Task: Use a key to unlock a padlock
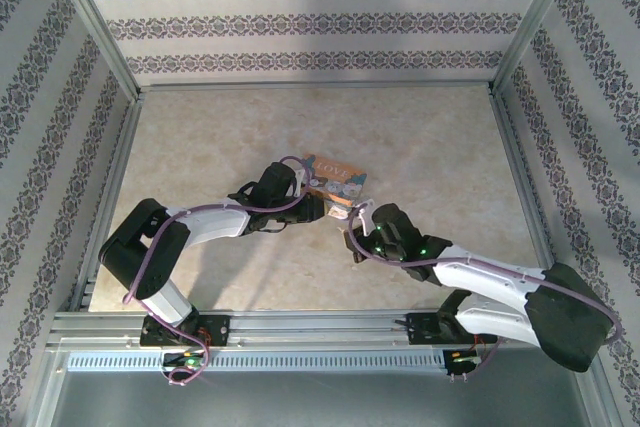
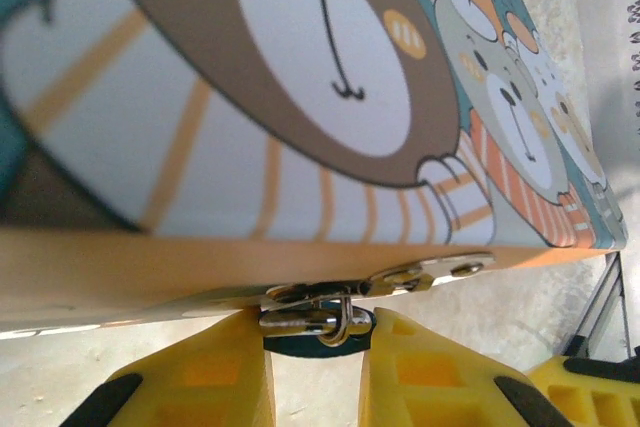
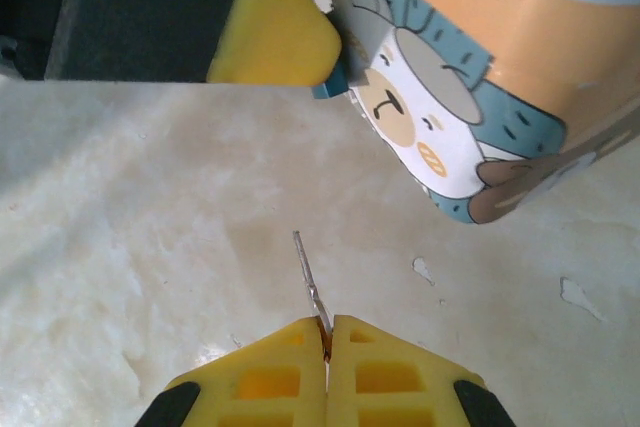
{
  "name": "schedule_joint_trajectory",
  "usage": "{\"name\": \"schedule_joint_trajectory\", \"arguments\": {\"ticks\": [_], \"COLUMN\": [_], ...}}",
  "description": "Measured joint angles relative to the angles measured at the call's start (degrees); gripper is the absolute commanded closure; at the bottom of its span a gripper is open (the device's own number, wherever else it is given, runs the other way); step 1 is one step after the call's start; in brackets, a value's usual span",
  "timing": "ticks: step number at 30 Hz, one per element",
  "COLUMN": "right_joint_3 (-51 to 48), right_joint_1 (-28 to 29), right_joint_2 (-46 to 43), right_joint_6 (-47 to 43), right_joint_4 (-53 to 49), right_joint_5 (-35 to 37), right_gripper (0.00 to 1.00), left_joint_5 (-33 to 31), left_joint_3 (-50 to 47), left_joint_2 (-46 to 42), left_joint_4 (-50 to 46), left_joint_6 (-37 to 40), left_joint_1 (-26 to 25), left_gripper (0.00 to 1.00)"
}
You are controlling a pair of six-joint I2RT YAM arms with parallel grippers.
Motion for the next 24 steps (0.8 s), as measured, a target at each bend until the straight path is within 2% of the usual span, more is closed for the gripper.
{"name": "schedule_joint_trajectory", "arguments": {"ticks": [10, 24], "right_joint_3": [-0.6, -0.8], "right_joint_1": [3.8, 4.3], "right_joint_2": [6.1, 11.4], "right_joint_6": [-2.8, -5.6], "right_joint_4": [8.2, 15.2], "right_joint_5": [8.1, 11.7], "right_gripper": [1.0, 1.0], "left_joint_5": [0.4, 0.4], "left_joint_3": [1.2, 1.9], "left_joint_2": [0.0, 0.0], "left_joint_4": [-0.7, -0.8], "left_joint_6": [-1.7, -3.0], "left_joint_1": [0.0, 0.0], "left_gripper": [0.79, 0.79]}}
